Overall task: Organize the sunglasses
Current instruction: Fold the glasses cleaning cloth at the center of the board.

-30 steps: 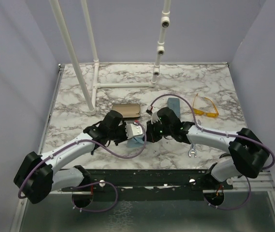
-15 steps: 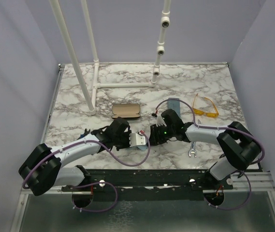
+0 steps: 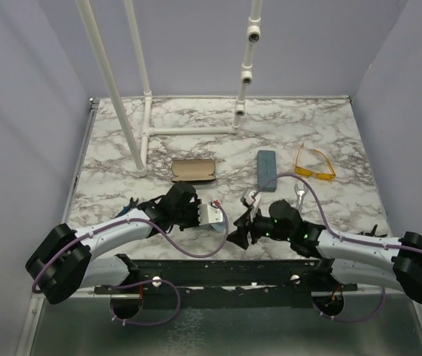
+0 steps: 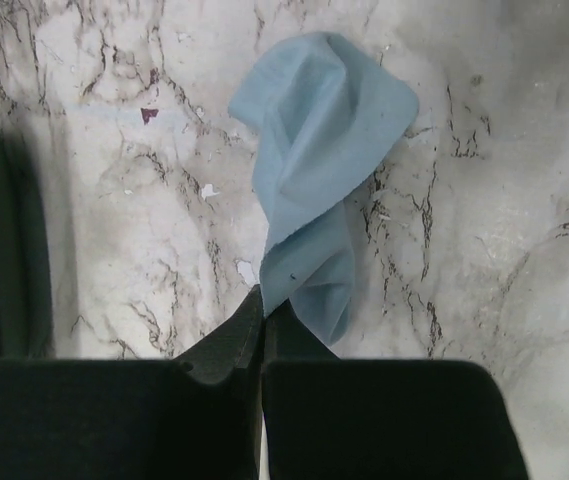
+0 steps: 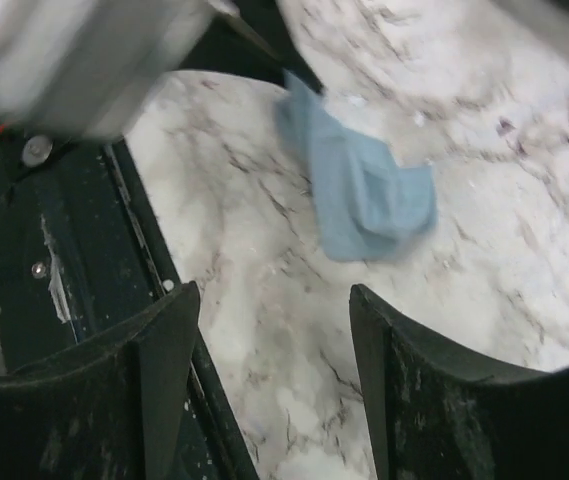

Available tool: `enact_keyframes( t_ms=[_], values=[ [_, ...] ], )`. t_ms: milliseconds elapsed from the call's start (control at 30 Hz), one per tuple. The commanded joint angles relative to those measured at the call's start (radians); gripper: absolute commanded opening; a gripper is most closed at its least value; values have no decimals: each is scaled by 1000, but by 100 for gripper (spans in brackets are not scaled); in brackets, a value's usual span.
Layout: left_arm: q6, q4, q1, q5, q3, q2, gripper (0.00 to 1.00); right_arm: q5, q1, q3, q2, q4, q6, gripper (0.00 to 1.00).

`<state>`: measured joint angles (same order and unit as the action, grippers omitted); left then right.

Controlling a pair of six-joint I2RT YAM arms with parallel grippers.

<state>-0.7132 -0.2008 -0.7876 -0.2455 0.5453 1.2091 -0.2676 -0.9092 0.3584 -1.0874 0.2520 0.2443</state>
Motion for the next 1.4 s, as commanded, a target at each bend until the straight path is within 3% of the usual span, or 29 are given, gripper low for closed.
enact_keyframes(
  t_ms=[0,133,333,500,633,900,1100,1367],
  values=[
    [64,31,-4,-53,21,-34,0,196,-143,-212,30,561,-241,66],
    [153,-17,-10,-126,71,-41,0,331,-172,-266,-77,751,-354,66],
    [283,-69,-18,-128,117,-30,0,304,-182,-248,-312,998,-414,65],
    [308,-69,-19,-136,125,-26,0,329,-213,-239,-499,1149,-466,63],
    [298,-69,-20,-130,135,-24,0,411,-219,-261,-585,1283,-474,55],
    [288,-69,-21,-137,135,-24,0,477,-218,-232,-657,1306,-552,52],
    [284,-66,-20,-142,128,-29,0,539,-218,-229,-781,1482,-574,46],
    [287,-63,-21,-139,120,-41,0,532,-218,-190,-804,1486,-571,45]
  ],
)
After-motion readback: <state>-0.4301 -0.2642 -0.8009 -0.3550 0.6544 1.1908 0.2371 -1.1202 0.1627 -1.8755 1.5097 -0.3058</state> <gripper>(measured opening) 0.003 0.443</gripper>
